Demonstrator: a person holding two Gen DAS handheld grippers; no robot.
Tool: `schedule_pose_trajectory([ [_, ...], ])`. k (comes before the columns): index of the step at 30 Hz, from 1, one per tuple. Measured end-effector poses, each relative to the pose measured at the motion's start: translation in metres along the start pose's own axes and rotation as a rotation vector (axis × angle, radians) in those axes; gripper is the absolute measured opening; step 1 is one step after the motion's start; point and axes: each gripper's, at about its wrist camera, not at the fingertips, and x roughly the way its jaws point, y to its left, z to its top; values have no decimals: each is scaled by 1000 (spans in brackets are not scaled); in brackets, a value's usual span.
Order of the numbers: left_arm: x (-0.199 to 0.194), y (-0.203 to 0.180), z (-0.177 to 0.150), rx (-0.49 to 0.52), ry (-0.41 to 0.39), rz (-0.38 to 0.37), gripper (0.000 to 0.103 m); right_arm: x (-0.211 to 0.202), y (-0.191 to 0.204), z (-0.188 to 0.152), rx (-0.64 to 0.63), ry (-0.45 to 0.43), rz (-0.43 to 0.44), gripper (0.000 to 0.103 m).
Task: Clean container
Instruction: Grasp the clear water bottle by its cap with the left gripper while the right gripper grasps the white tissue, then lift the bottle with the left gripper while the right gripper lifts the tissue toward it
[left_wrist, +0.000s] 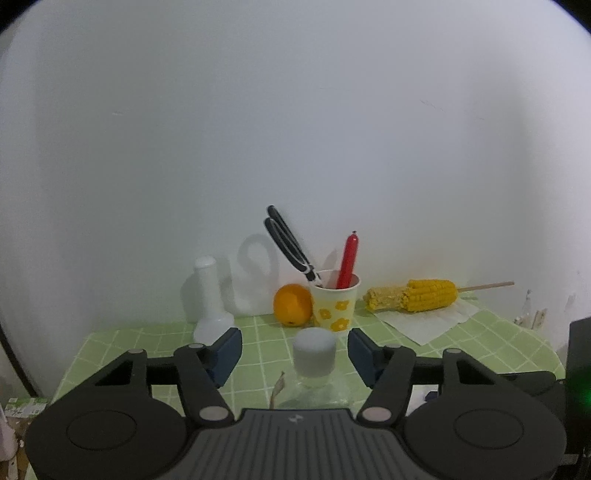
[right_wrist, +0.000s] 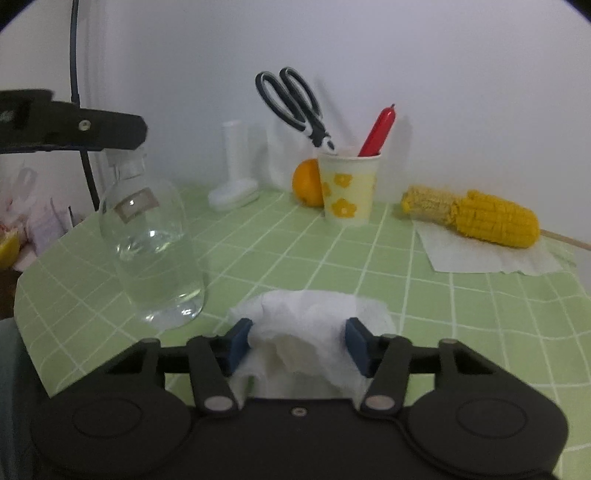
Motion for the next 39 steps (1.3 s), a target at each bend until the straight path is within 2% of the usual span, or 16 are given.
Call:
schedule_pose_trajectory([
  [1,1,-1,0,5,2,-1,64,0,-1,-1,-2,-5,-5,47],
  [2,3,-3,0,10,5,-2,63,0,-2,-3,2,-11,-6,34],
  [5,4,-5,0,13,14,-2,57,0,-10,-7,85,-30,17,21],
  [7,6,-4,-1,-3,20,-1,44,1,-18,-7,175,-33,73,19],
  [12,11,-2,-4,-63,57,-36,30,8,-30,-12,479,-31,272,19],
  [14,15,-4,-6,-71,66,-39,28,13,-31,-16,602,-33,348,17],
  [19,16,0,-7,-100,72,-46,28,15,-36,-22,826,-59,439,17],
  [24,18,-1,-6,-99,73,-51,28,2,-35,3,847,-158,552,17],
  [28,19,4,-3,-127,80,-55,28,9,-31,0,841,-157,515,17],
  [32,17,4,-5,-121,74,-66,28,23,-32,-12,788,-37,413,17],
  [34,18,5,-5,-125,73,-70,28,24,-33,-17,838,-28,432,17],
  [36,18,6,-6,-123,70,-76,28,20,-34,-10,827,-69,463,17],
  [38,18,7,-8,-116,65,-88,28,16,-37,4,812,-122,536,17],
  [39,17,8,-8,-118,64,-91,28,17,-38,9,804,-123,553,17],
])
